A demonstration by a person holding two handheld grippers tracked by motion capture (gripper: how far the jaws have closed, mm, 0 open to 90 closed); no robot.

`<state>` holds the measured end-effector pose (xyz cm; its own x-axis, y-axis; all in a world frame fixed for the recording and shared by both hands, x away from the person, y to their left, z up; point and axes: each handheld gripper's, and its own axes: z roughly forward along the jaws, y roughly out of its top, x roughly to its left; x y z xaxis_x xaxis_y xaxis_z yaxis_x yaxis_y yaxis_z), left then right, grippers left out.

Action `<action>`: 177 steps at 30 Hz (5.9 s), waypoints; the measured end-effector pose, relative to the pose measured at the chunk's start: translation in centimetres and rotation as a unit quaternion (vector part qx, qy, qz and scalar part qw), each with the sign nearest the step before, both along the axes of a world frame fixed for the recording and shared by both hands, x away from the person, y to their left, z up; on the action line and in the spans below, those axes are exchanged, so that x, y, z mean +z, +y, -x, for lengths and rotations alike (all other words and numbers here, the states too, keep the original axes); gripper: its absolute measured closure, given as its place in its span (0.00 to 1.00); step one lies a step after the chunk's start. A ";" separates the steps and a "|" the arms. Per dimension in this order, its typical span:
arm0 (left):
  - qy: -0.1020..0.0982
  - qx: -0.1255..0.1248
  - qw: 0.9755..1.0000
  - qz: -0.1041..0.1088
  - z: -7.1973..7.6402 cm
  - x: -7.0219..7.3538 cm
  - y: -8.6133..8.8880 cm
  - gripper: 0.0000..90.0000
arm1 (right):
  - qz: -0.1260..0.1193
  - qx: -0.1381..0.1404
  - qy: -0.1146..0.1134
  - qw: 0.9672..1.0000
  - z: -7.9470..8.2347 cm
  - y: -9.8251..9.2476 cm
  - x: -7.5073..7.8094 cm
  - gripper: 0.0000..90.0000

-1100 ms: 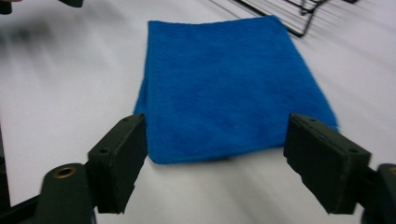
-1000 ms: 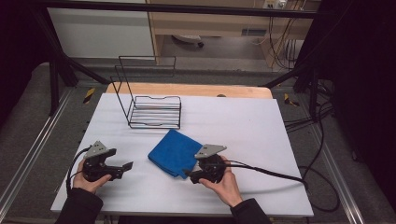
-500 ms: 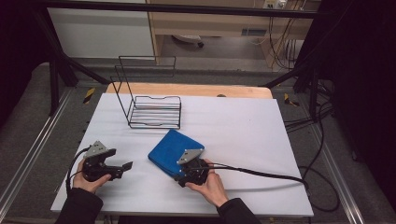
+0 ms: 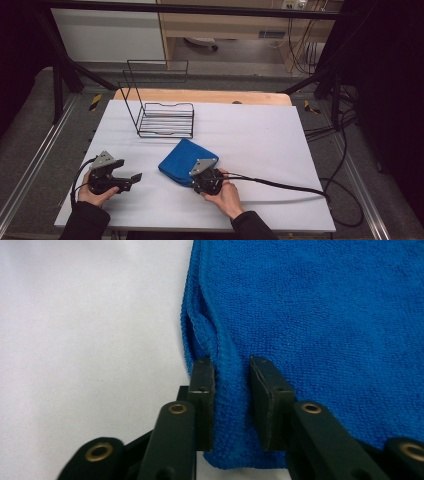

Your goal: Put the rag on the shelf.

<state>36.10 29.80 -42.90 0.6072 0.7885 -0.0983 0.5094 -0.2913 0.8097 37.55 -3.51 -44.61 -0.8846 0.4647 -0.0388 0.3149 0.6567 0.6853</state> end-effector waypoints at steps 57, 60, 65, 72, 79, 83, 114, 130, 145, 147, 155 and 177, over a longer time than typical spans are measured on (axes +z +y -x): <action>0.002 0.001 1.000 0.002 0.0 0.0 0.0 0.10 | -0.050 -0.104 0.055 0.992 -2.8 -3.3 0.8 0.56; 0.001 0.001 1.000 0.002 0.0 0.1 0.0 0.10 | -0.044 -0.099 0.062 0.992 -2.8 -3.2 0.0 0.65; 0.002 0.004 1.000 0.001 0.0 0.0 0.0 0.10 | -0.054 -0.100 0.082 0.990 -2.8 -3.2 -0.2 0.80; 0.002 0.004 1.000 0.000 0.0 0.1 0.0 0.10 | -0.056 -0.135 0.103 0.984 -1.6 -3.4 0.7 0.95; 0.004 0.000 1.000 0.005 0.1 0.1 -0.2 0.10 | -0.066 -0.177 0.108 0.976 2.0 -5.3 1.8 0.95; 0.006 0.000 1.000 0.004 0.0 0.1 -0.5 0.10 | -0.063 -0.186 0.116 0.974 2.8 -6.1 1.4 0.93; 0.018 0.001 1.000 -0.001 -2.2 1.6 -4.6 0.11 | -0.104 -0.159 0.086 0.978 -7.9 -5.2 -0.5 0.96; 0.052 0.000 0.998 -0.025 -6.2 1.2 -10.1 0.36 | -0.109 -0.176 0.042 0.977 -6.4 -7.1 0.9 0.78; 0.095 -0.015 0.994 -0.049 -7.7 -1.3 -11.6 0.67 | -0.100 -0.184 0.071 0.975 -7.2 -7.0 -0.6 0.68; 0.097 -0.018 0.994 -0.047 -7.7 -1.4 -11.7 0.69 | -0.102 -0.181 0.077 0.975 -7.3 -6.9 -0.7 0.70; 0.098 -0.018 0.994 -0.042 -7.7 -1.6 -12.1 0.75 | -0.096 -0.173 0.086 0.976 -7.2 -6.8 -0.7 0.77; 0.090 -0.011 0.996 -0.003 -6.9 -0.5 -11.6 0.96 | -0.117 -0.164 0.087 0.976 -6.7 -6.9 1.1 0.97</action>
